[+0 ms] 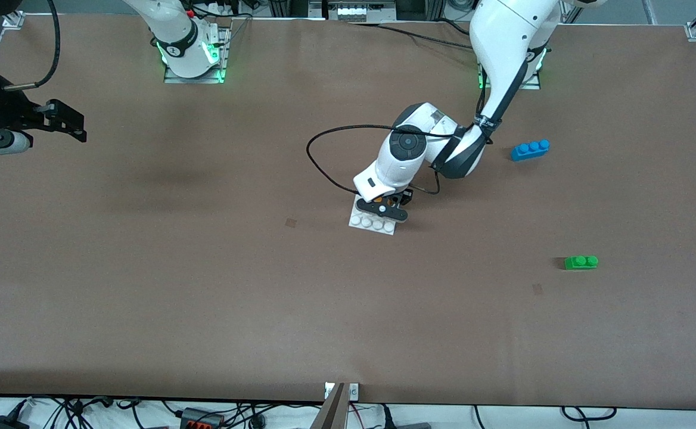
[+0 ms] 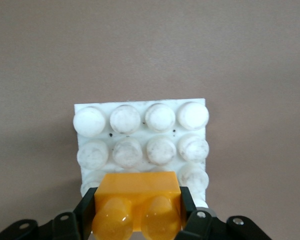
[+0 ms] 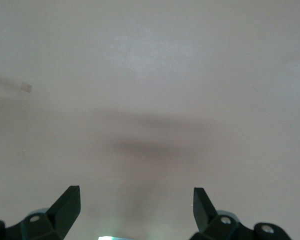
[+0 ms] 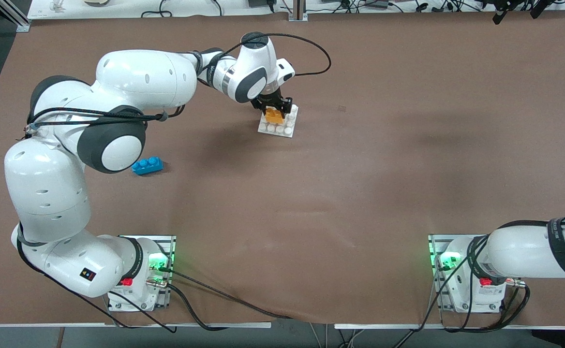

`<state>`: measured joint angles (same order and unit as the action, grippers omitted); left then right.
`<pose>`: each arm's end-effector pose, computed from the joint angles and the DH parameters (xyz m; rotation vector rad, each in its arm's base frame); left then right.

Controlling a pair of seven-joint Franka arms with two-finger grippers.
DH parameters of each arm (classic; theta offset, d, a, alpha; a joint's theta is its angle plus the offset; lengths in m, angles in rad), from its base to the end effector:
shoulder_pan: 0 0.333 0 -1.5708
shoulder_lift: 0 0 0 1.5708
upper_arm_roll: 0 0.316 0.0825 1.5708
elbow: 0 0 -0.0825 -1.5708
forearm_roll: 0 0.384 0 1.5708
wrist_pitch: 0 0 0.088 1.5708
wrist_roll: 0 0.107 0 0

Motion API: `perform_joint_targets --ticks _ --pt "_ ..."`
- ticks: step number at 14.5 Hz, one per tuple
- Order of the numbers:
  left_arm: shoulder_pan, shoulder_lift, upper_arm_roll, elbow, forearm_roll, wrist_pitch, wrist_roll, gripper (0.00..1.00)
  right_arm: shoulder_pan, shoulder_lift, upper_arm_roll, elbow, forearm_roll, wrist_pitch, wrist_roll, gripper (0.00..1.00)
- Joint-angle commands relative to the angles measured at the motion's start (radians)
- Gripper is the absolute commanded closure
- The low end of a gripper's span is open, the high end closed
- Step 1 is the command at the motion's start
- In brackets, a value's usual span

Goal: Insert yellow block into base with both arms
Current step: 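Lower and press the yellow brick onto the base studs with the left gripper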

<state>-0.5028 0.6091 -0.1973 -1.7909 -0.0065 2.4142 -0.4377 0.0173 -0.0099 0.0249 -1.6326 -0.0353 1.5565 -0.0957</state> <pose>0.5107 -0.4172 0.2186 3.0109 -0.3348 -0.0630 0.5475 0.0194 0.5997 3.0986 0.2150 -0.1043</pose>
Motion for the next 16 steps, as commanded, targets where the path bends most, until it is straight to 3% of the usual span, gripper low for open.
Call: perform_joint_targets --ticks 1,16 --pt "-0.014 0.009 0.018 0.002 0.008 0.017 -0.018 0.52 -0.002 0.008 0.003 0.022 -0.011 -0.009 0.002 0.00" --pt "-0.037 0.041 0.064 0.005 0.053 0.028 -0.049 0.52 0.000 0.008 0.003 0.022 -0.008 -0.010 0.002 0.00"
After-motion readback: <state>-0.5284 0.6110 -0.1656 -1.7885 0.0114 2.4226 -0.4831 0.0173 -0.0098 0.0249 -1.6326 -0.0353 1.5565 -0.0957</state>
